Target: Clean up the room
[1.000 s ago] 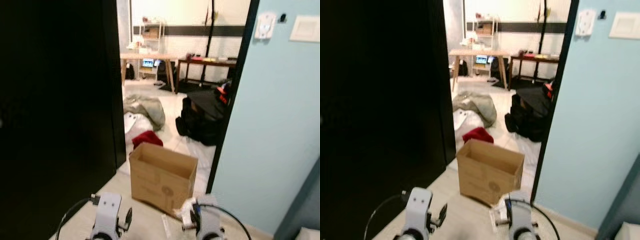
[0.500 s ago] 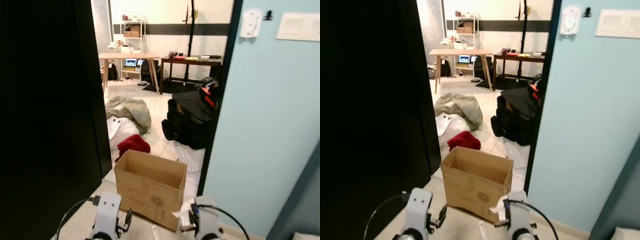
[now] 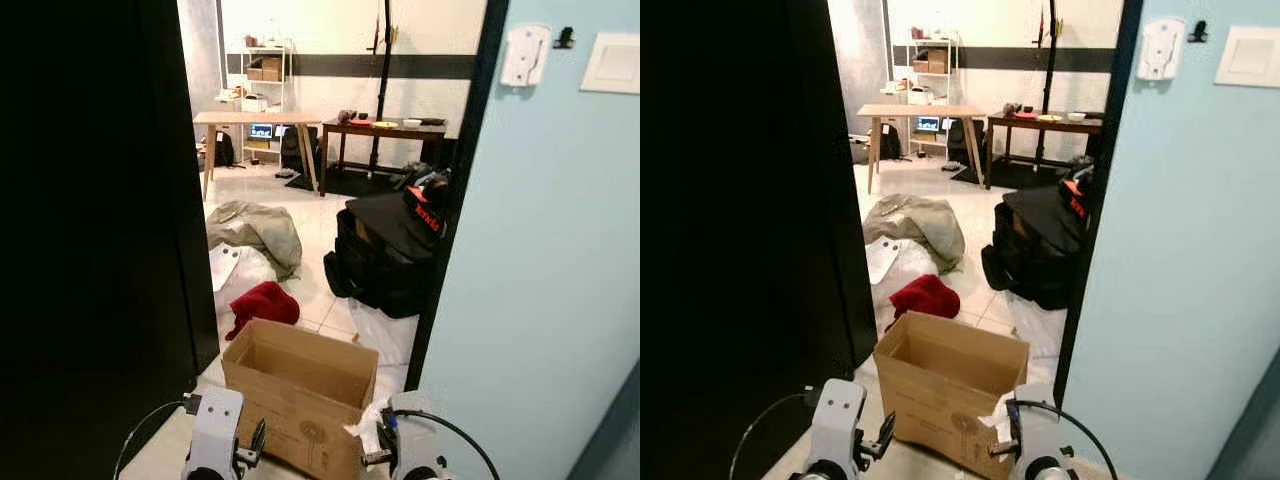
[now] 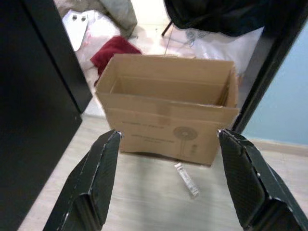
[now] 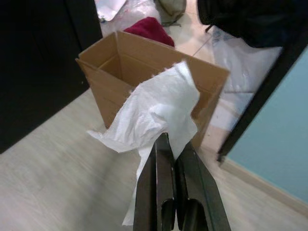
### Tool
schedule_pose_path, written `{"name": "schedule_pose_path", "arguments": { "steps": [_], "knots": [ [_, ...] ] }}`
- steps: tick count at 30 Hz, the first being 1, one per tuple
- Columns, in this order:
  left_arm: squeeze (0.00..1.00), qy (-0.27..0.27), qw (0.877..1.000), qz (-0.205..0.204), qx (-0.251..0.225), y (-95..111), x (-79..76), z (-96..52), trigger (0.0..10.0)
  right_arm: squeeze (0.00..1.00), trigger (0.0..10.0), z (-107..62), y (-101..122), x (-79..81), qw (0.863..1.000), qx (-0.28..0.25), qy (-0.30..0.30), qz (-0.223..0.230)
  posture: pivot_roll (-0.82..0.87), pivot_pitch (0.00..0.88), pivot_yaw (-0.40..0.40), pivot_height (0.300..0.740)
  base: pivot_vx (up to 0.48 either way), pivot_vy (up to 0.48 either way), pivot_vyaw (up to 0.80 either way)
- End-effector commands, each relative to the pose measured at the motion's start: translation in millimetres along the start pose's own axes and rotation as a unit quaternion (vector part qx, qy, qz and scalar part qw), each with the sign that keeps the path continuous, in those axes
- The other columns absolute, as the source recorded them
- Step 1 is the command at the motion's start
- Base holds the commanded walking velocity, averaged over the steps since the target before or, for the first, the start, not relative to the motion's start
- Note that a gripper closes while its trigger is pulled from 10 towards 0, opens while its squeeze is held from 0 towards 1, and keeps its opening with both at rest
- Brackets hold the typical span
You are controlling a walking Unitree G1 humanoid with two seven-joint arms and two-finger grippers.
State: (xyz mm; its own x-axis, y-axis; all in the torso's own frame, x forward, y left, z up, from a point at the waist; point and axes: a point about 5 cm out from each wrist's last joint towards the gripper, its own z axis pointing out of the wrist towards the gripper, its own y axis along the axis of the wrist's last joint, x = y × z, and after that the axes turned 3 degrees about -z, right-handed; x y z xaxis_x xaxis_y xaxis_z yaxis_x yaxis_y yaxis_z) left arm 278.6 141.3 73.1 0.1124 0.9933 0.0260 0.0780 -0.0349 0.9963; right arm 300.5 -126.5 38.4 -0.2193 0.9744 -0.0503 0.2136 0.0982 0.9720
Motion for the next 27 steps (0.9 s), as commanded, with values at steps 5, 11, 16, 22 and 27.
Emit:
{"name": "schedule_pose_path", "arguments": {
  "steps": [5,11,16,22,27],
  "knots": [
    [0.0,0.002,1.0,-0.002,0.0,-0.6,0.3,-0.9,10.0,0.0,10.0,-2.3,-5.0,-0.7,1.0,0.008,0.003,-0.006,0.05,0.074,-0.04,0.74,0.334,0.0,0.0],
    [0.0,0.002,1.0,-0.001,0.001,-0.6,1.4,-1.1,10.0,0.0,10.0,-2.2,-5.5,0.1,1.0,0.009,0.003,-0.002,0.05,0.076,-0.038,0.74,0.336,0.0,0.0],
    [0.0,0.001,1.0,-0.001,0.001,-0.6,1.9,-1.4,10.0,0.0,10.0,-2.5,-5.9,0.9,1.0,0.008,0.004,0.0,0.05,0.078,-0.038,0.74,0.337,0.0,0.0],
    [0.0,0.002,1.0,-0.002,0.001,-0.4,2.5,-1.1,10.0,0.0,10.0,-2.3,-5.9,0.4,1.0,0.008,0.004,0.0,0.05,0.079,-0.039,0.74,0.336,0.0,0.0],
    [0.0,0.002,1.0,-0.003,0.001,0.0,2.6,-1.1,10.0,0.0,10.0,-2.5,-6.1,-1.2,1.0,0.01,-0.001,0.003,0.05,0.083,-0.038,0.74,0.335,0.0,0.0]
  ]
}}
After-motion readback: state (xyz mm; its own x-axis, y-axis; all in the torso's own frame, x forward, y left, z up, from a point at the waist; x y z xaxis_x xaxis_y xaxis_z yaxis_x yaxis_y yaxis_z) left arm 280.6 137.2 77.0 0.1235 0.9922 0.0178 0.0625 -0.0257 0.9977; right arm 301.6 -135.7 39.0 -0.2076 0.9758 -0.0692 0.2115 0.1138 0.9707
